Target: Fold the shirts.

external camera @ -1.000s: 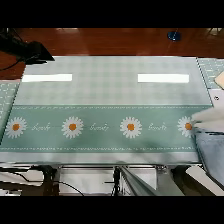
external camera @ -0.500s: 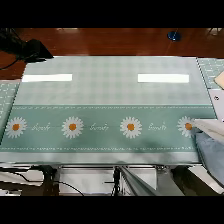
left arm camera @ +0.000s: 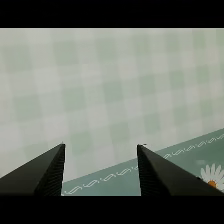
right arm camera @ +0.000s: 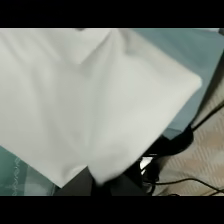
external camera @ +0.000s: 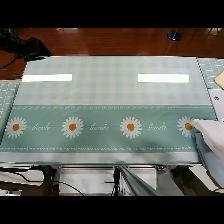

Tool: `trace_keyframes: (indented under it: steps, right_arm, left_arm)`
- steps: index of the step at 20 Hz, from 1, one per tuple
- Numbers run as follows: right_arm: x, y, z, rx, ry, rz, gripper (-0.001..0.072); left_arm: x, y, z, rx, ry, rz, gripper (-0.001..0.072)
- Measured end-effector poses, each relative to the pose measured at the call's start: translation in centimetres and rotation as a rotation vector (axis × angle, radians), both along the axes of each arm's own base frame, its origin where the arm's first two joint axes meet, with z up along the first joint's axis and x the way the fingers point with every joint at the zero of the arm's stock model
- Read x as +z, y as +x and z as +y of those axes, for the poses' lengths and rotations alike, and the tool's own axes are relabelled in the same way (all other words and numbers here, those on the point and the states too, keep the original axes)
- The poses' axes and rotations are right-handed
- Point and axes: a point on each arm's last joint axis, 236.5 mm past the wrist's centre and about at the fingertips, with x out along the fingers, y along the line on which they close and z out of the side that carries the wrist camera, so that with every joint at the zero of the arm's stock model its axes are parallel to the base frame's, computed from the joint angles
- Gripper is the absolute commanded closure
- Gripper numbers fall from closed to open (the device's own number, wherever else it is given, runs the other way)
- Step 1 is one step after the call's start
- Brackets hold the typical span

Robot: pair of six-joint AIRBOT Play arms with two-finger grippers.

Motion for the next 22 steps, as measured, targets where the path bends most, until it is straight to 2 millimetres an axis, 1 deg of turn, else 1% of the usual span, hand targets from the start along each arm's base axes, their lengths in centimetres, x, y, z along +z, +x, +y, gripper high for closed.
trace_keyframes:
  steps: [3, 6, 10, 12, 14, 16, 17, 18, 20, 22]
  right_arm:
    - [-1.2, -3.0, 0.8, -0.025, 0.04, 0.13, 0.0696]
    - [-1.9, -5.6, 1.0, -0.04, 0.077, 0.25, 0.0696]
    - [-2.6, -7.9, 0.9, -0.043, 0.111, 0.365, 0.0693]
    - [-3.4, -8.4, 0.7, -0.038, 0.114, 0.391, 0.069]
    - [-4.7, -8.6, 0.8, -0.026, 0.122, 0.394, 0.0594]
    - [-6.4, -8.3, 0.9, -0.015, 0.125, 0.381, 0.0296]
    - [-7.3, -8.1, 1.0, -0.009, 0.125, 0.369, 0.0224]
    - [-8.1, -8.1, 1.0, -0.002, 0.118, 0.364, 0.0214]
    - [-9.0, -8.4, 0.5, 0.013, 0.091, 0.376, 0.0163]
    - [-9.0, -9.8, -0.6, 0.042, 0.047, 0.437, 0.0162]
  left_arm:
    - [0.0, 0.1, 0.6, 0.012, 0.0, -0.001, 0.0159]
    - [0.0, 0.1, 0.8, 0.019, 0.0, -0.003, 0.0159]
    - [0.1, 0.1, 1.0, 0.021, 0.0, -0.004, 0.0159]
    - [0.1, 0.1, 1.0, 0.023, 0.0, -0.006, 0.0159]
    - [0.2, 0.2, 1.0, 0.024, 0.0, -0.007, 0.0159]
    - [0.2, 0.2, 1.0, 0.024, 0.001, -0.007, 0.016]
    - [0.2, 0.2, 1.0, 0.024, 0.001, -0.007, 0.0159]
    - [0.2, 0.2, 1.0, 0.024, 0.001, -0.007, 0.0159]
    - [0.2, 0.2, 1.0, 0.024, 0.001, -0.007, 0.016]
    - [0.2, 0.2, 1.0, 0.024, 0.001, -0.007, 0.0159]
